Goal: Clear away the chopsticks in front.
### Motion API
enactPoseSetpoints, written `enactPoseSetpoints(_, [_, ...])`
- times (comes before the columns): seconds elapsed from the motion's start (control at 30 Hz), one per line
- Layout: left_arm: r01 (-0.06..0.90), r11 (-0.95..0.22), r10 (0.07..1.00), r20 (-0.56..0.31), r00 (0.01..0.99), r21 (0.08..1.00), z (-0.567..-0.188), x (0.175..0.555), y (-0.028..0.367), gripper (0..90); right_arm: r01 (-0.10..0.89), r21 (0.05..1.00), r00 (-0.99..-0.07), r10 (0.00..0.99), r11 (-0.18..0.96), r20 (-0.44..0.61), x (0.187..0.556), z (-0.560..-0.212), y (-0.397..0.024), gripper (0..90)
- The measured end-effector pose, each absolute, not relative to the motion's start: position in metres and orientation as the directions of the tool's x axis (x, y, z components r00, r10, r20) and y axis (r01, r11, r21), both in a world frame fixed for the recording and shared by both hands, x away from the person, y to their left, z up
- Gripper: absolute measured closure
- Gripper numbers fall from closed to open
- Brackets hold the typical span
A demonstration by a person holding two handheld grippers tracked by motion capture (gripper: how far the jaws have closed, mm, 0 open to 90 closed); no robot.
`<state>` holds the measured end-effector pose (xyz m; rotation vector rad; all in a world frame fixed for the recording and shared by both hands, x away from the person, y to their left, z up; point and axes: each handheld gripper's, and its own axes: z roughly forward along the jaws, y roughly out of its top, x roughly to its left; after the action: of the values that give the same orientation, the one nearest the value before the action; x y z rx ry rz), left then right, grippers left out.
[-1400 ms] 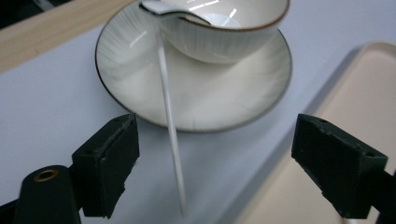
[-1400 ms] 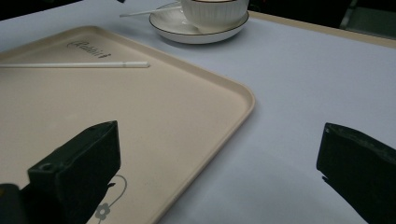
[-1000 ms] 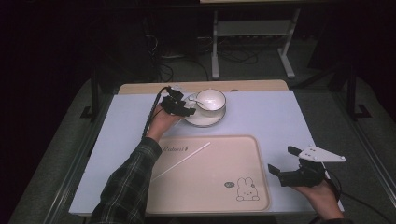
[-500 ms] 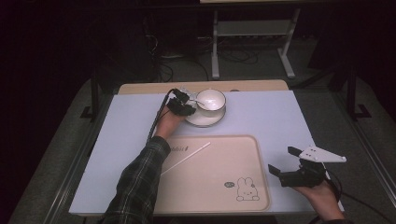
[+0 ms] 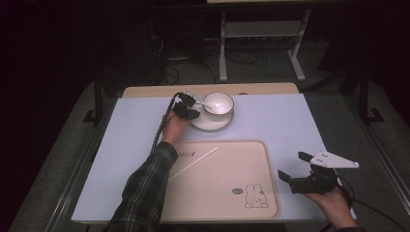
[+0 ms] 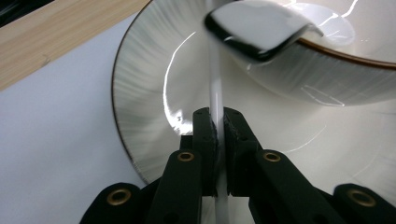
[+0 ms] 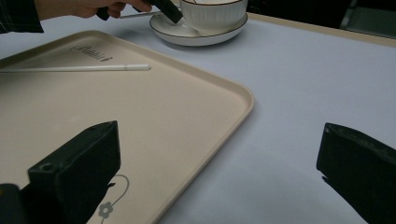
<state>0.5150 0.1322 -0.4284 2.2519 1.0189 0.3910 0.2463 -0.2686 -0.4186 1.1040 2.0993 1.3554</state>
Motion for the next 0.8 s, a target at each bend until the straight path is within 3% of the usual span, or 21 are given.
enactPoseSetpoints(0.8, [0.641, -0.367, 0.815, -0.1, 0.571, 0.675, -0.391, 0.464, 0.219, 84.6, 0.393, 0.893, -0.602, 0.796, 0.22, 0.069, 0.246, -0.418, -0.268, 0.0])
